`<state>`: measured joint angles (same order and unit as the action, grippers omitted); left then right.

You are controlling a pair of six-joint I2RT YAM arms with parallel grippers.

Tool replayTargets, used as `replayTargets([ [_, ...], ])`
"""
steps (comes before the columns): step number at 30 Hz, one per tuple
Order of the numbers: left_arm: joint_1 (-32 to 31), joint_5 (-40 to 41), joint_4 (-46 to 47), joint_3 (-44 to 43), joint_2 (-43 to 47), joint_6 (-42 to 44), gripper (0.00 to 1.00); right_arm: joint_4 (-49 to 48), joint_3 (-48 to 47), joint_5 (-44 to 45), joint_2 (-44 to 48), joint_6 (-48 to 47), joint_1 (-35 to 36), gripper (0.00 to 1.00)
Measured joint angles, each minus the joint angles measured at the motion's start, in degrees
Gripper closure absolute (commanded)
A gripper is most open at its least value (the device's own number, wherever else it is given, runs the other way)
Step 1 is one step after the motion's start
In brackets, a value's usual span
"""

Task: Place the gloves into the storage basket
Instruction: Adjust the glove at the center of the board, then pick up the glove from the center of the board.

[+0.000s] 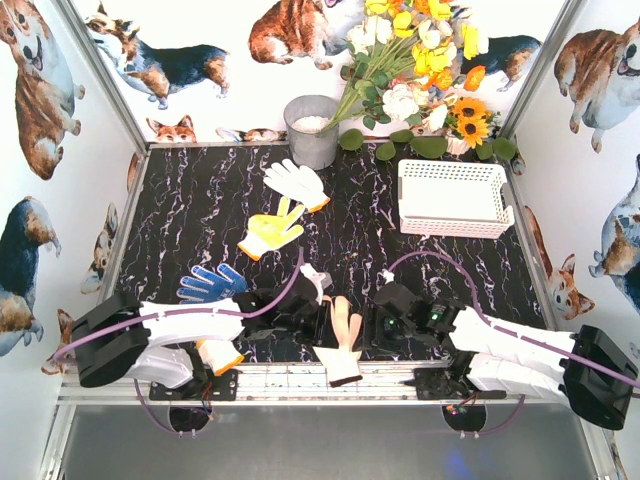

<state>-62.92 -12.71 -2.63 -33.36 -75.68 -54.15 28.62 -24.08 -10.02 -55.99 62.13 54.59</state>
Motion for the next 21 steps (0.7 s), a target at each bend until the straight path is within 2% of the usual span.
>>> replayTargets([
  [11,0.0,-1.6,5.1,4.7,-4.3,-1.5,0.80,-7.7,3.6,-1.4,-3.1,1.3,-0.6,0.63],
  [16,0.0,-1.2,6.3,5.1,-4.5,-1.7,0.80,-11.6,3.9,-3.5,-6.2,1.6,-0.7,0.76],
  [21,0.0,-0.9,8.7,5.7,-5.4,-2.1,0.81,-13.8,4.0,-3.7,-8.4,2.5,-0.7,0.92],
])
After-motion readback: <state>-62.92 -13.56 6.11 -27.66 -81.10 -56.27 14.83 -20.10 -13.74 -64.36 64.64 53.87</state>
